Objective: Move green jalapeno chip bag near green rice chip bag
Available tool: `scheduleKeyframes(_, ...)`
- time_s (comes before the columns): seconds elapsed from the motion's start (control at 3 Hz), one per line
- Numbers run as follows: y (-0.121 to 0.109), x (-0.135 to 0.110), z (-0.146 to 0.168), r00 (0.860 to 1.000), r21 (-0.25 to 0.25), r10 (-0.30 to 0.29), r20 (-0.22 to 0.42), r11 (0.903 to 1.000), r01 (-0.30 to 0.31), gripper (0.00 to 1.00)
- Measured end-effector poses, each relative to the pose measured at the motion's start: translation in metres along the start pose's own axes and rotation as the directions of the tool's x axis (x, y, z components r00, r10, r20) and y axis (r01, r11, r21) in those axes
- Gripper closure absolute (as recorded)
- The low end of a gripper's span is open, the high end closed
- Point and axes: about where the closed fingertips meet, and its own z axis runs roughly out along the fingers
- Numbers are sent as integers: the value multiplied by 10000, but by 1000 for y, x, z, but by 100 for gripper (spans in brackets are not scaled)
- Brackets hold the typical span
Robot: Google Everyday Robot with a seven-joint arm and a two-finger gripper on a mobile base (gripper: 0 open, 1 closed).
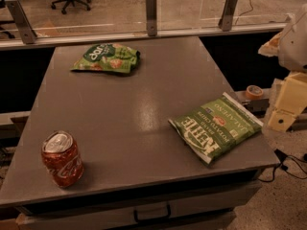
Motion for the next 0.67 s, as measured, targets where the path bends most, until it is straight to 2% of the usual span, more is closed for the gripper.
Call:
scheduleKeyframes(0.33,0,0,0,10000,16,0,9,10000,0,0)
scheduleKeyframes(0.67,-5,4,19,9985,-195,121,543,9997,-111,0)
